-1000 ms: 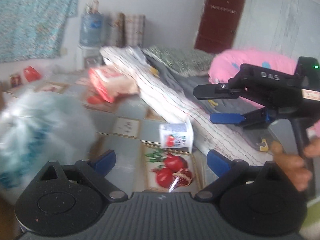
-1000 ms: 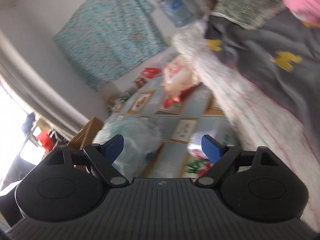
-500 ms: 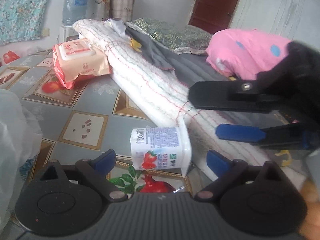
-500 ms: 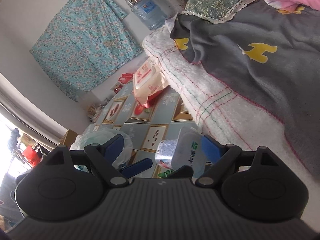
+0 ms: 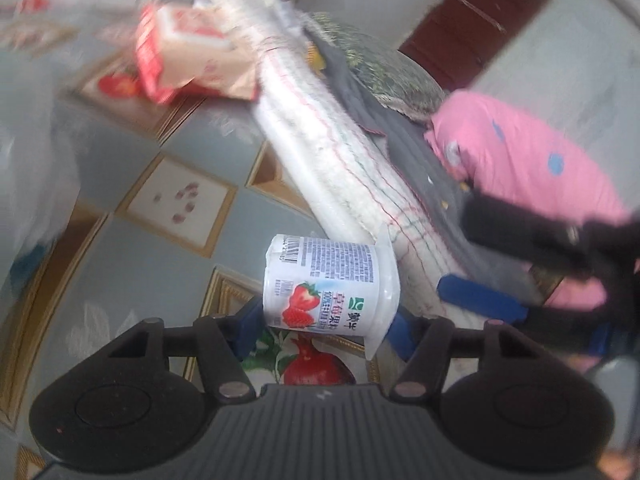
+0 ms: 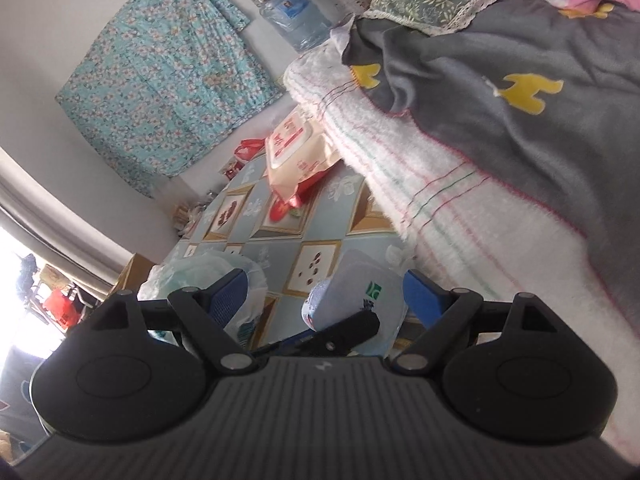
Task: Organize soft objects
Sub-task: 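Close the right tool on the white yogurt cup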
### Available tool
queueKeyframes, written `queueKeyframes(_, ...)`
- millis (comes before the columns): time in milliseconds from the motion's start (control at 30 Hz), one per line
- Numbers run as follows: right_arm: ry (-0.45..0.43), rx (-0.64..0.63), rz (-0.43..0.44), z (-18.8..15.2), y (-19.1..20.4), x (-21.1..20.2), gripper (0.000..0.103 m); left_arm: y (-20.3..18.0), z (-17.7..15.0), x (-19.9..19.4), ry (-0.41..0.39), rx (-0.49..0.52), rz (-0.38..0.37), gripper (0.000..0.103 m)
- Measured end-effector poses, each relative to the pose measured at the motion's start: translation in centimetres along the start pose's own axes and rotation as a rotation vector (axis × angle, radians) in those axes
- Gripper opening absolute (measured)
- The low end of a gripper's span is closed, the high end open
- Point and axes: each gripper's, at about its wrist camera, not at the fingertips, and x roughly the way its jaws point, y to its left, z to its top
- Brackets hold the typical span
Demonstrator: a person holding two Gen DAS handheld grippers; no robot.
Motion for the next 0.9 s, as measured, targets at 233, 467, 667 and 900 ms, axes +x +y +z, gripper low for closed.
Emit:
queueKeyframes(233, -0.008, 0.029, 0.062, -0.5, 0.4, 2.1, 0.085, 4.8, 0.1, -1.2, 0.001, -0.285, -0.142, 0.065)
queueKeyframes(467, 0.002, 0.080, 0.072, -0.7, -0.4, 5.2, 0.083, 4.9, 0.0, -2.0, -0.001, -0.292, -0.116, 0.061)
queueKeyframes(667, 0.033, 0.090, 0.086, -0.6, -0.6, 7.3, 0.080, 4.9, 0.0, -2.7, -0.025, -0.284, -0.072, 0.067)
queueKeyframes(900, 0.048, 0.096, 0.114, -0.8, -0.5, 8.4, 0.072, 1.8, -0.4, -4.7, -0.168, -0.070, 0.169, 0.077)
